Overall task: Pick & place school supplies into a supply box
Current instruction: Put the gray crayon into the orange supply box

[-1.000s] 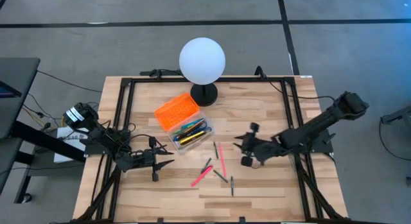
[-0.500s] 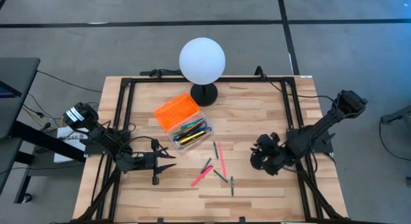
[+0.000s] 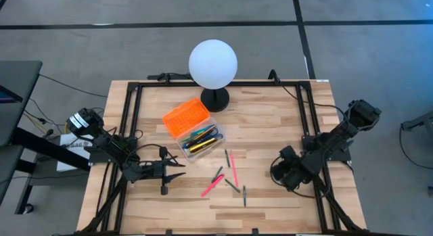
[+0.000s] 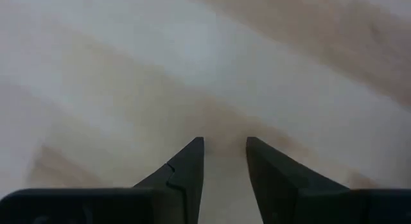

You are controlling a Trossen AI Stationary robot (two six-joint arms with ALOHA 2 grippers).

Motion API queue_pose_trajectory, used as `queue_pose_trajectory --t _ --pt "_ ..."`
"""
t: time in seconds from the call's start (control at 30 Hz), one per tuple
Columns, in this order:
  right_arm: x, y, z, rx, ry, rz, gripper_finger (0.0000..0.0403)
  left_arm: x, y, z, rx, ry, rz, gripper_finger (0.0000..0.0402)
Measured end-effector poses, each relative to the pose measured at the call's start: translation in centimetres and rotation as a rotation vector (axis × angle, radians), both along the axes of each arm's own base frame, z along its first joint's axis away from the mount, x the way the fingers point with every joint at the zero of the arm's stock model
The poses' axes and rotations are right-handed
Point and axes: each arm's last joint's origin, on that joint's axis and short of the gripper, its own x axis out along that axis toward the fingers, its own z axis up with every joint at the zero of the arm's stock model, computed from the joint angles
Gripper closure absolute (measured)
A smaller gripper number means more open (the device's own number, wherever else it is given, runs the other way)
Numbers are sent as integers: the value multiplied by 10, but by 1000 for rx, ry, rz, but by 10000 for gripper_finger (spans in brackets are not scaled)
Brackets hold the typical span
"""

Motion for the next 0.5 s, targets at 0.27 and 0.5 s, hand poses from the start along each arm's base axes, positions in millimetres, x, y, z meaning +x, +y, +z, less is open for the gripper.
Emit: queue_pose_trajectory --t 0.27,0.5 --pt "-6 10 21 -3 125 -39 292 0 0 -1 1 4 13 283" --pt "-18 15 24 60 260 -98 292 0 0 -1 2 7 13 283"
